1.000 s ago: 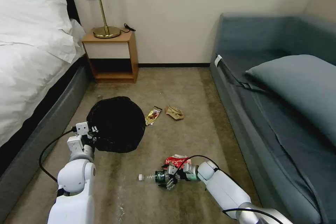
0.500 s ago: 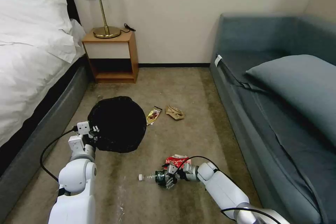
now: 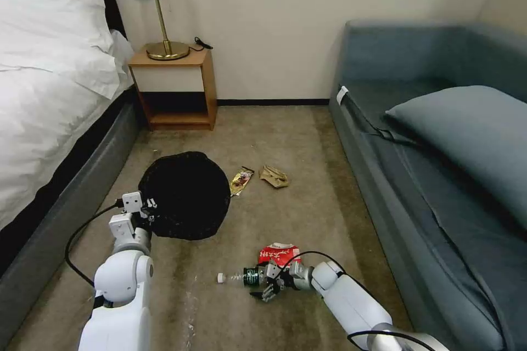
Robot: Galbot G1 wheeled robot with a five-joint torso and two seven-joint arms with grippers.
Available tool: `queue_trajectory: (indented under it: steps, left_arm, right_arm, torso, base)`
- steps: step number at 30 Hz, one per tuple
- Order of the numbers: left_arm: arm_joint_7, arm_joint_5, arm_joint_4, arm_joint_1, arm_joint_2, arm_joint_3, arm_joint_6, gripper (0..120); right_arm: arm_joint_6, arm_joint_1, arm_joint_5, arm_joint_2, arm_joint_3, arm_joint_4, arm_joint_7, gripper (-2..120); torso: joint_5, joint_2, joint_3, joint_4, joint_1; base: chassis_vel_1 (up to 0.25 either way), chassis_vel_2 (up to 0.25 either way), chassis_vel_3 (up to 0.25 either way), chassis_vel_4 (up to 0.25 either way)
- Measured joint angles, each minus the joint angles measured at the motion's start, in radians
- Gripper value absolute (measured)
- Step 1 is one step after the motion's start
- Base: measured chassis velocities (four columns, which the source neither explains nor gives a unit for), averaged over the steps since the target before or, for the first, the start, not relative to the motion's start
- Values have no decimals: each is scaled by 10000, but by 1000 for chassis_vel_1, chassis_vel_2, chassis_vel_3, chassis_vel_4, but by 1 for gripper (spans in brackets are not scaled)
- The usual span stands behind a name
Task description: Pick up the trash bin, then pick up the garbage on the floor and place it into the trash bin.
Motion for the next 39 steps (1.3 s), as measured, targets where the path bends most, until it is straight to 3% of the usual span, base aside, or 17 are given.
queue_trajectory:
  steps: [1,5,10,14,19,39]
  left_arm:
    - [-1,3,26,-1,-4,21,0,1]
    - [-2,13,53,-3,-7,31,0,1]
    - [-5,25,125,-34,-8,39,-24,1]
    - [-5,35,131,-44,-8,46,-31,1]
    - [-5,40,131,-59,1,47,-31,1]
    - [-15,-32,197,-154,-12,2,5,1]
  right_arm:
    - [11,0,3,-2,4,1,21,76]
    - [23,0,13,-15,6,1,38,68]
    - [70,44,33,-34,32,-11,193,45]
    - [104,58,69,-23,59,-21,270,35]
    - [108,63,83,-16,92,-21,278,29]
    - [380,-119,572,-118,93,759,550,29]
  torso:
    - [-1,1,-1,0,0]
    - [0,0,0,0,0]
    - [0,0,0,1,0]
    - [-1,0,0,0,0]
    - [-1,0,0,0,0]
    - [-1,0,0,0,0]
  base:
    - [0,0,0,0]
    - [0,0,0,0]
    - [0,0,0,0]
    - [0,0,0,0]
    - [0,0,0,0]
    - [0,0,0,0]
